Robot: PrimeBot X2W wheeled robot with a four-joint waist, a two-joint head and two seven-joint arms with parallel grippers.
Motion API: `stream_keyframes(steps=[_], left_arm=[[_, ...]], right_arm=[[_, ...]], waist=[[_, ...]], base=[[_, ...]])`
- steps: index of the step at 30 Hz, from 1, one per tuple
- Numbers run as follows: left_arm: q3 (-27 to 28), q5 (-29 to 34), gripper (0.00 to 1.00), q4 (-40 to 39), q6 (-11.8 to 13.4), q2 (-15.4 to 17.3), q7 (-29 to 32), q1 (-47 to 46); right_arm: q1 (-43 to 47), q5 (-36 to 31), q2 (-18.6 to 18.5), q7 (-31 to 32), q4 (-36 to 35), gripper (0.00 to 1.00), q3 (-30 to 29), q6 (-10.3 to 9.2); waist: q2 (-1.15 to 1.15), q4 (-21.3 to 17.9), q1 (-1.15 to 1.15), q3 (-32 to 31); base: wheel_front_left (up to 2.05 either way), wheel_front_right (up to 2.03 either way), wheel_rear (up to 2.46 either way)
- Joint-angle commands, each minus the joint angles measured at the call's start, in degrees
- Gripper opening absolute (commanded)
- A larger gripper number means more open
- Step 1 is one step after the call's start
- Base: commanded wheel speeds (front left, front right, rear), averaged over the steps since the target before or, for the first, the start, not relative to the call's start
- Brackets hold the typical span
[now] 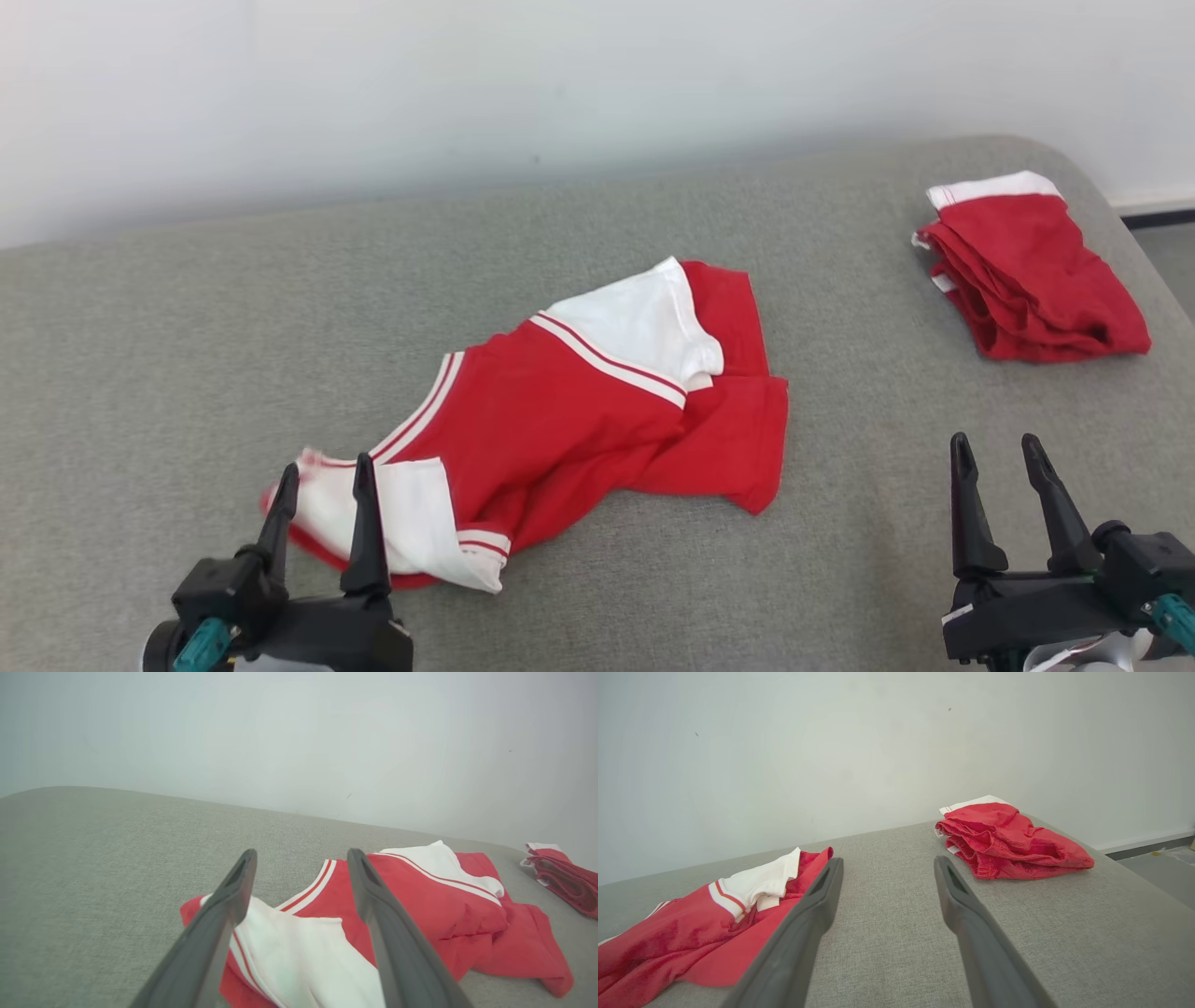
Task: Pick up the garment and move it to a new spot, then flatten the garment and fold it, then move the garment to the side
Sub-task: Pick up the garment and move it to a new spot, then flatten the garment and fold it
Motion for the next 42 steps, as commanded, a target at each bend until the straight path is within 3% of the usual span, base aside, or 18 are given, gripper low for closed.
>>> stream_keyframes(steps=[1, 10, 15, 42], left_arm=[[0.38, 1.64, 1.0, -0.93, 0.35, 0.7, -0.15, 1.86], [3.39, 6.94, 1.0, -6.2, 0.9, 2.91, -0.18, 7.81], [4.64, 8.35, 1.0, -7.75, -0.11, 3.36, -0.18, 10.98], [7.45, 14.3, 1.0, -8.48, -4.67, -0.27, -0.18, 14.64]], right_arm=[[0.96, -0.44, -0.35, -0.04, -0.11, 1.0, 0.42, -0.15], [2.42, -0.51, -0.22, -0.04, -0.05, 1.0, 2.16, -0.15], [3.45, -0.53, -0.03, -0.03, -0.09, 1.0, 2.45, -0.15], [6.03, 0.75, 0.52, -0.04, 1.19, 1.0, 4.06, -0.15]], waist=[[0.0, 1.84, 0.01, -2.06], [0.0, 4.35, 0.01, -4.94], [0.0, 5.37, 0.01, -5.85], [0.0, 6.33, 0.01, -5.44]], base=[[0.0, 0.0, 0.0], [0.0, 0.0, 0.0], [0.0, 0.0, 0.0], [0.0, 0.0, 0.0]])
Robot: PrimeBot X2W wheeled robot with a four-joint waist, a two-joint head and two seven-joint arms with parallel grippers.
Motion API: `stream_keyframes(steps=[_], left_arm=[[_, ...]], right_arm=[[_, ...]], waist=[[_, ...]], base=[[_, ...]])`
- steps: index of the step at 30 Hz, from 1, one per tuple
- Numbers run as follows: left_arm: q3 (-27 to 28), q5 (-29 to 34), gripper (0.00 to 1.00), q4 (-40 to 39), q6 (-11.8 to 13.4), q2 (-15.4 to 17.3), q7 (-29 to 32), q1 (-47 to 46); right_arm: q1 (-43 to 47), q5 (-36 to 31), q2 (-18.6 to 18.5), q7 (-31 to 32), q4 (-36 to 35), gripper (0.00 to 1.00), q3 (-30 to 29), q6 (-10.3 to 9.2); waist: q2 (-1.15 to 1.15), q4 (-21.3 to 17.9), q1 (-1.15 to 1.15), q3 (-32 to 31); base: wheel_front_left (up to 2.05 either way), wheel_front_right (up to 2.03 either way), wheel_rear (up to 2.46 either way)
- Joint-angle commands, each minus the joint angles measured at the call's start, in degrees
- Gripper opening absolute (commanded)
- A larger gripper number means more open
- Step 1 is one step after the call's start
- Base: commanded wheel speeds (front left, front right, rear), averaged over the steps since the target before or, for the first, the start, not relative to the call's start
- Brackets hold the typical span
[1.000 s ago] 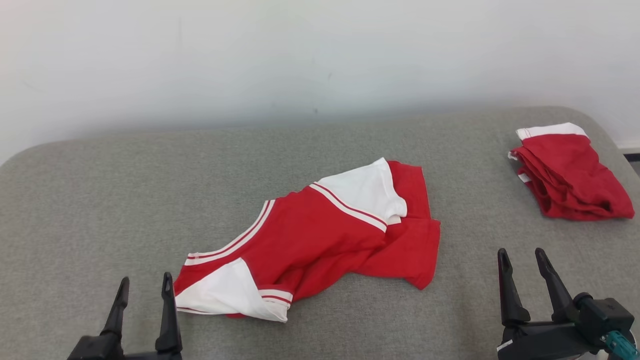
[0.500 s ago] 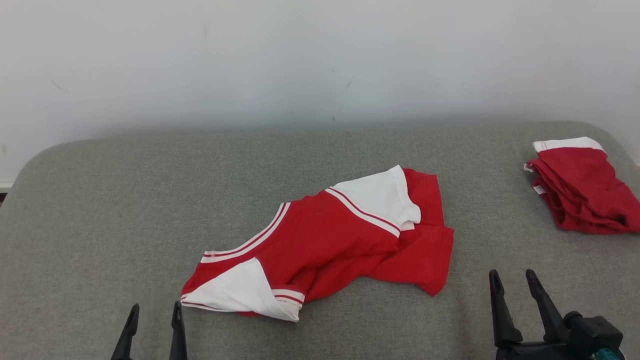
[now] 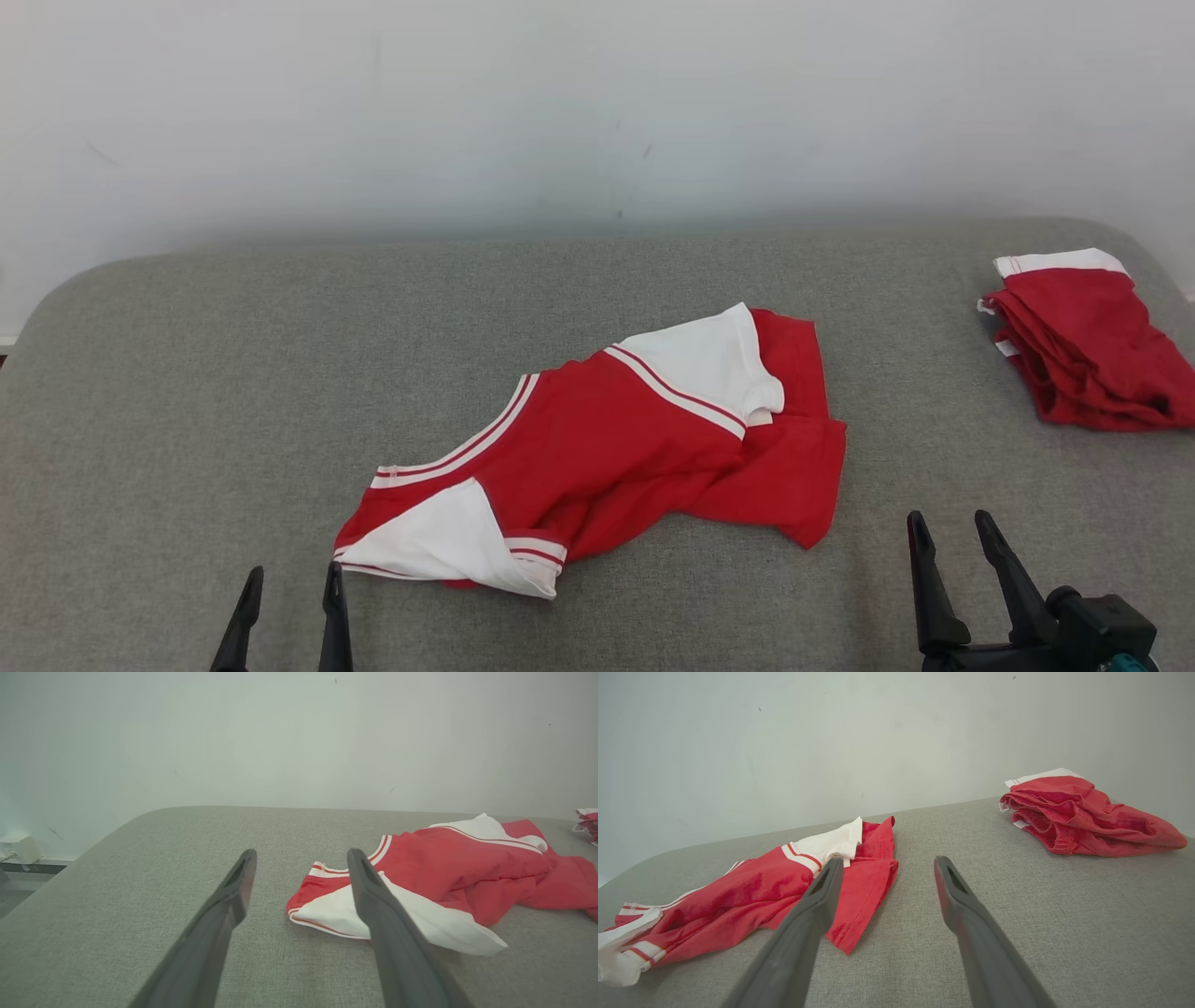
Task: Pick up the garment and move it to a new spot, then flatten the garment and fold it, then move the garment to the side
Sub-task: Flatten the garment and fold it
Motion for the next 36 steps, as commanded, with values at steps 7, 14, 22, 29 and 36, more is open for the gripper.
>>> stream_keyframes(steps=[7, 14, 22, 29, 36], left_arm=[[0.89, 1.3, 1.0, 0.25, -0.91, -1.17, -0.17, -0.52], [1.4, 2.21, 1.0, 0.72, -1.71, -1.95, -0.17, -1.16], [0.56, 3.28, 1.0, 1.9, -2.97, -3.29, -0.17, -3.56], [-0.69, 3.73, 1.0, 2.96, -3.28, -4.27, -0.18, -5.54], [-1.74, 3.3, 1.0, 3.75, -3.56, -4.69, -0.18, -6.95]], right_arm=[[-1.34, 0.3, -0.69, -0.03, 0.56, 1.0, 0.53, -0.15], [-3.75, 0.41, -1.77, -0.04, 1.53, 1.0, 1.95, -0.15], [-14.33, 0.56, -5.21, 1.85, 9.04, 1.0, 5.86, -0.16], [-24.27, 2.36, -7.67, 2.39, 20.16, 1.0, 9.39, -0.15], [-30.86, 5.61, -9.08, 3.7, 29.91, 1.0, 11.88, -0.16]], waist=[[0.0, 0.48, 0.0, 0.43], [0.0, 1.56, 0.0, 1.23], [0.0, 4.76, 0.0, 3.91], [0.0, 8.87, 0.0, 6.27], [0.0, 12.16, 0.0, 7.99]], base=[[0.0, 0.0, 0.0], [0.0, 0.0, 0.0], [0.0, 0.0, 0.0], [0.0, 0.0, 0.0], [0.0, 0.0, 0.0]])
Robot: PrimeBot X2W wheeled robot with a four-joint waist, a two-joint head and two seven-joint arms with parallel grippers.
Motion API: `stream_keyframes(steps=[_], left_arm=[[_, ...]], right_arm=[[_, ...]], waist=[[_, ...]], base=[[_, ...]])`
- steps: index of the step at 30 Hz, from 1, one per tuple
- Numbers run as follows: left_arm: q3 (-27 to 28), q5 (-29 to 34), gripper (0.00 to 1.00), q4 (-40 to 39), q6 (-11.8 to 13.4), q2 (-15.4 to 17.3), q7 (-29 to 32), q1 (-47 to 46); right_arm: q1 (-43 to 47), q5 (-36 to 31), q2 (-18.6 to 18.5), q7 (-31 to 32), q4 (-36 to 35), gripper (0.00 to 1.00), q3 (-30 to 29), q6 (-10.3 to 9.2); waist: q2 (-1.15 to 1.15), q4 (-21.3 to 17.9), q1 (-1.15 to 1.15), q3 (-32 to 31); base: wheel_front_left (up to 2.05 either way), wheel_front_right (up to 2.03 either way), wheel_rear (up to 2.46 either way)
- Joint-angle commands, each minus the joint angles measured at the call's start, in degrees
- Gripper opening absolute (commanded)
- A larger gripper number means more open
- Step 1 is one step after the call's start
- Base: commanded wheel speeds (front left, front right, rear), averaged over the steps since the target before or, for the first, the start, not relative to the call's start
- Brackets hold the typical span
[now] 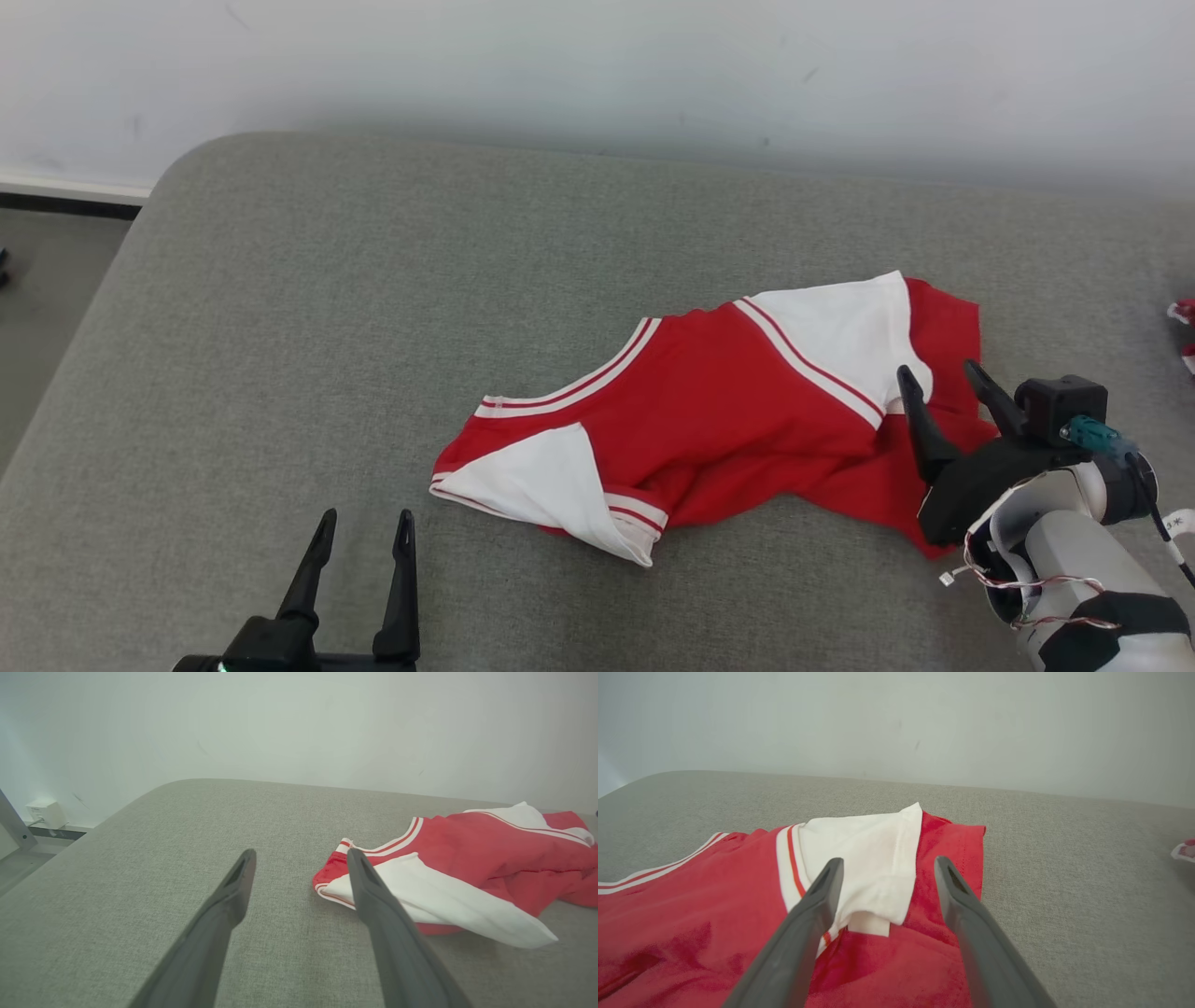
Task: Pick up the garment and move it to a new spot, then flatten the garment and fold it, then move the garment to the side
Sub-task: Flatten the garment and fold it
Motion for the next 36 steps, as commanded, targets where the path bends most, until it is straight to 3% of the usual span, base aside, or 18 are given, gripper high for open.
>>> stream_keyframes(steps=[1, 9, 11, 23, 33, 34, 35, 36], left_arm=[[-0.17, 0.04, 1.0, 0.33, -0.13, -0.19, -0.17, -0.99], [-0.58, -0.67, 1.0, 0.76, 0.15, -0.38, -0.17, -1.45], [-0.48, -0.7, 1.0, 0.74, 0.26, -0.39, -0.17, -1.47], [-1.92, -2.37, 1.0, 1.07, 1.12, -0.38, -0.17, -2.07], [-3.23, -3.94, 1.0, 1.49, 1.92, -0.38, -0.17, -2.18], [-3.5, -4.13, 1.0, 1.56, 1.98, -0.39, -0.17, -2.34], [-3.69, -4.28, 1.0, 1.68, 1.98, -0.38, -0.17, -2.5], [-3.86, -4.34, 1.0, 1.79, 2.07, -0.38, -0.17, -2.65]], right_arm=[[-1.71, 1.05, -0.56, 0.63, 1.96, 1.0, 0.58, -0.16], [-5.74, 6.34, 0.07, 5.19, 11.3, 0.97, 3.46, -0.17], [-6.52, 7.32, -0.22, 4.76, 11.9, 0.0, 4.34, -0.17], [-16.63, 7.46, -3.37, -2.17, 9.29, 0.0, 11.19, -0.17], [-28.55, 7.93, -0.74, -1.19, 12.7, 0.0, 17.23, -0.17], [-29.11, 7.77, -0.53, -1.16, 14.19, 0.32, 17.63, -0.17], [-29.52, 7.54, -0.2, -0.66, 15.57, 1.0, 18.1, -0.17], [-29.91, 7.47, 0.23, -0.87, 16.59, 1.0, 18.53, -0.16]], waist=[[-0.01, 2.41, -0.01, 1.83], [-0.01, 4.21, -0.01, 2.8], [-0.01, 4.21, -0.01, 2.85], [-0.01, 3.63, -0.01, 2.47], [-0.01, 6.17, -0.01, 3.17], [-0.01, 6.43, -0.01, 3.25], [-0.01, 6.63, -0.01, 3.27], [-0.01, 6.76, -0.01, 3.24]], base=[[0.0, 0.0, 0.0], [0.0, 0.0, 0.0], [0.0, 0.0, 0.0], [0.0, 0.0, 0.0], [0.0, 0.0, 0.0], [0.0, 0.0, 0.0], [0.0, 0.0, 0.0], [0.0, 0.0, 0.0]])
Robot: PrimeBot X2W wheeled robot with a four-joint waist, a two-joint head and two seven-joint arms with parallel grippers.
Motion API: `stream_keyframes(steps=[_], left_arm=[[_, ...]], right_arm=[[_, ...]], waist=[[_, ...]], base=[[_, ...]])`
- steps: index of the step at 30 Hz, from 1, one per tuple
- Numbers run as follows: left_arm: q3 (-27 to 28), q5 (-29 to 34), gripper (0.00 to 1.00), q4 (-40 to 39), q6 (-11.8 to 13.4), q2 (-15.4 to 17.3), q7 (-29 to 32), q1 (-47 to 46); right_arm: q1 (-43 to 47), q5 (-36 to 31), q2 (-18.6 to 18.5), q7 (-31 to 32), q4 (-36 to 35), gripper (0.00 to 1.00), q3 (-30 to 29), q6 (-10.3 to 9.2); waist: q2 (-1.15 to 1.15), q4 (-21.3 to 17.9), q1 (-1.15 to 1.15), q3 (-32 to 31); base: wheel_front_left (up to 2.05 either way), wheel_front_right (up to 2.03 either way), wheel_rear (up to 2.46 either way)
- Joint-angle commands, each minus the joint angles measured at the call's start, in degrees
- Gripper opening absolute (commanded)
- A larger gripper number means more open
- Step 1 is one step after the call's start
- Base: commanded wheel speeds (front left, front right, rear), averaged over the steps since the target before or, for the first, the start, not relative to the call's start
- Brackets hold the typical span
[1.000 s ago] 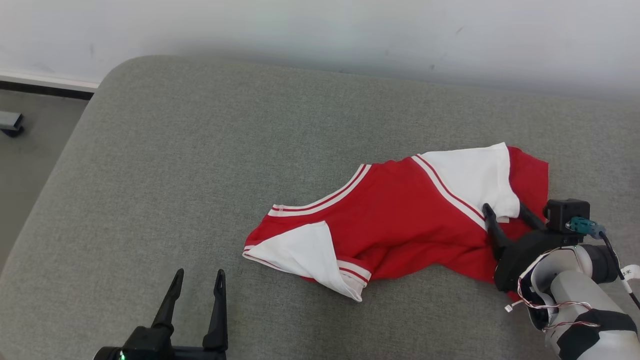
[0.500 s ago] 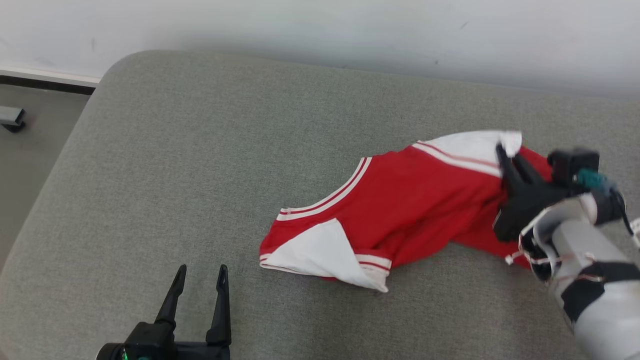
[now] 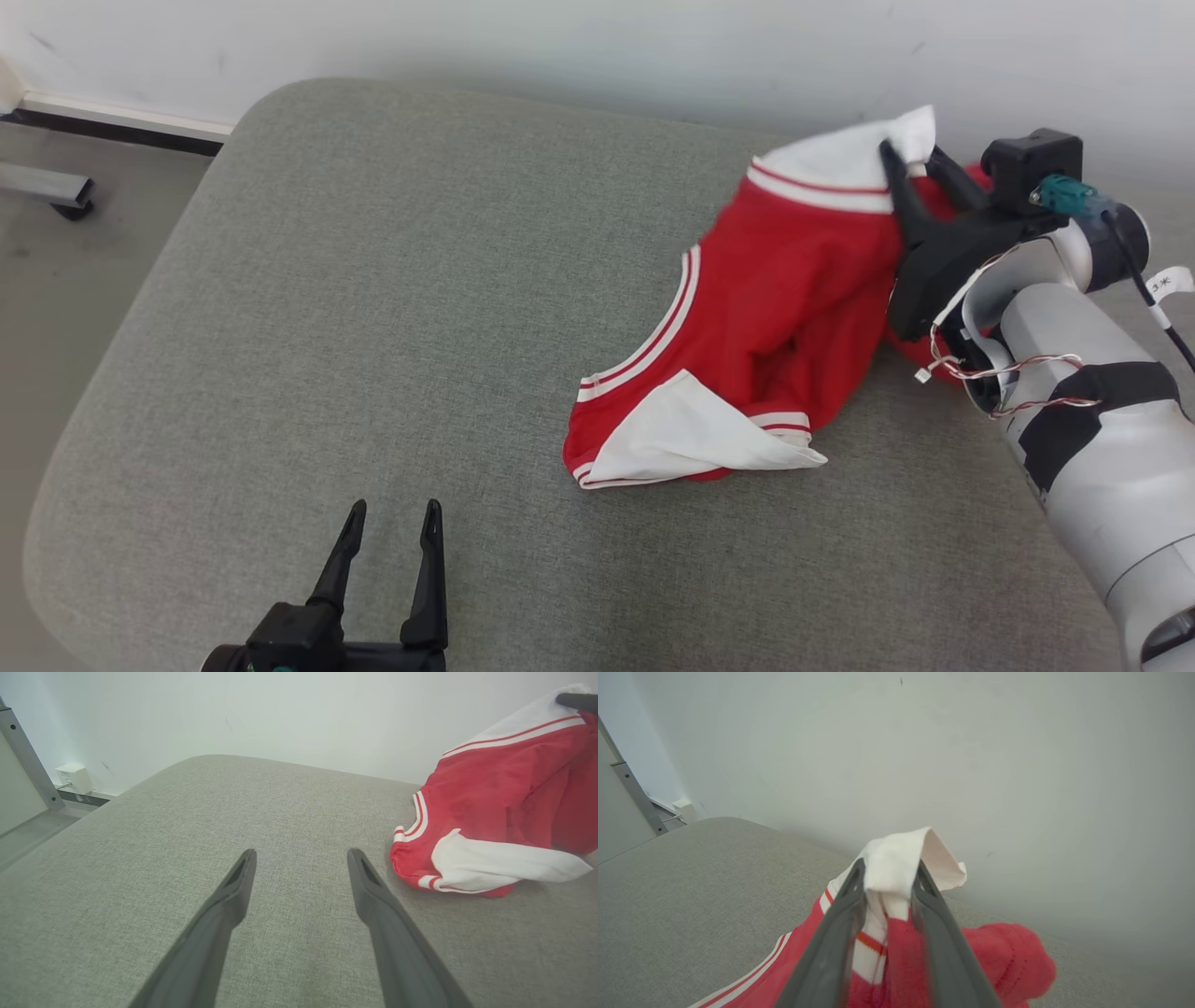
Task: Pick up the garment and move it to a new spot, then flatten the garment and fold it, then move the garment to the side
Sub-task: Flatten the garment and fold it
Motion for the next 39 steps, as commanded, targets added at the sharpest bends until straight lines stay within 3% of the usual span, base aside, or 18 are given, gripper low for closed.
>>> stream_keyframes(steps=[1, 7, 11, 15, 20, 28, 39], left_arm=[[-0.27, -0.33, 1.0, 0.28, 0.19, 0.0, -0.17, -0.78], [0.52, -0.32, 1.0, 0.53, 0.31, -0.02, -0.17, -0.11], [1.87, 0.62, 1.0, 0.46, -0.14, 0.01, -0.17, 0.48], [3.59, 1.73, 1.0, 0.24, -0.83, 0.01, -0.17, 1.26], [5.68, 3.15, 1.0, -0.63, -1.22, 0.03, -0.18, 2.29], [7.71, 4.81, 1.0, -1.94, -1.48, 0.04, -0.17, 3.79], [8.07, 5.43, 1.0, -2.07, -1.68, 0.04, -0.17, 5.6]], right_arm=[[-0.72, -0.04, 0.72, -0.53, 1.44, 1.0, 0.67, -0.16], [1.18, 1.41, 0.3, -1.98, 3.46, 1.0, 1.88, -0.16], [3.59, 3.32, -0.8, -3.06, 0.41, 1.0, 0.85, -0.16], [9.7, 2.58, -3.94, -3.04, -9.38, 1.0, -3.95, -0.16], [20.69, -0.69, -5.22, -2.97, -22.0, 1.0, -12.04, -0.15], [38.0, -5.26, -2.32, -2.98, -36.78, 1.0, -21.9, -0.15], [55.92, -8.99, 4.01, -2.97, -47.14, 1.0, -28.83, -0.16]], waist=[[-0.01, 0.43, 0.0, 0.07], [-0.01, -0.99, 0.0, -1.06], [-0.01, -3.35, 0.0, -2.68], [-0.01, -6.29, 0.0, -4.27], [-0.01, -10.05, 0.0, -6.14], [-0.01, -14.31, 0.0, -7.46], [-0.01, -16.18, 0.0, -9.69]], base=[[0.0, 0.0, 0.0], [0.0, 0.0, 0.0], [0.0, 0.0, 0.0], [0.0, 0.0, 0.0], [0.0, 0.0, 0.0], [0.0, 0.0, 0.0], [0.0, 0.0, 0.0]])
